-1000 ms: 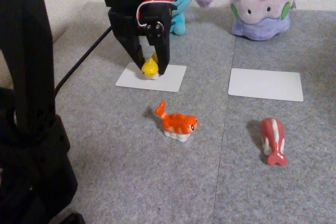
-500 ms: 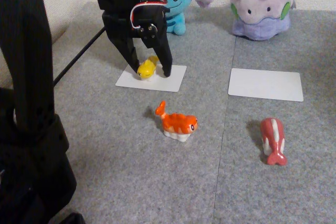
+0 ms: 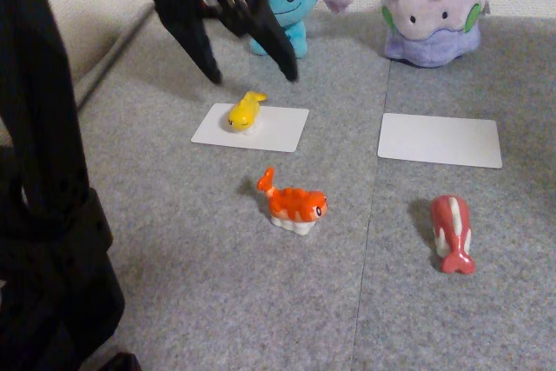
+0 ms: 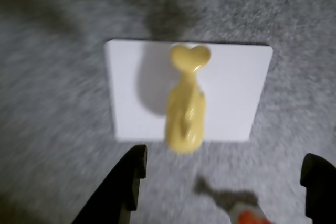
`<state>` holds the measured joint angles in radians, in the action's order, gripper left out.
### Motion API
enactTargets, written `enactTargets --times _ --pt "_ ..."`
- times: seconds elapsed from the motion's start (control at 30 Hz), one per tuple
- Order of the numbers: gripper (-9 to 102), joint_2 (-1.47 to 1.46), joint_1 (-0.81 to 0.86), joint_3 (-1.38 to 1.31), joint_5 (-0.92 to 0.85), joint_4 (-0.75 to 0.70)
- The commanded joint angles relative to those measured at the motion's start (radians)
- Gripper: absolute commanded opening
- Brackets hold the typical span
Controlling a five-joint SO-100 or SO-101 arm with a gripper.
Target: Wooper wants to eat egg sudhi, and Goomy wants to eat shrimp sushi
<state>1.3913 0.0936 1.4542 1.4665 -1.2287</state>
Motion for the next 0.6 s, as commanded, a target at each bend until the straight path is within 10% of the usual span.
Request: enactTargets --times 0.0,0.57 --pt "35 0.144 -0.018 -0.048 -0.029 -0.067" --pt "34 0.578 0.183 -0.017 -0.719 -0.472"
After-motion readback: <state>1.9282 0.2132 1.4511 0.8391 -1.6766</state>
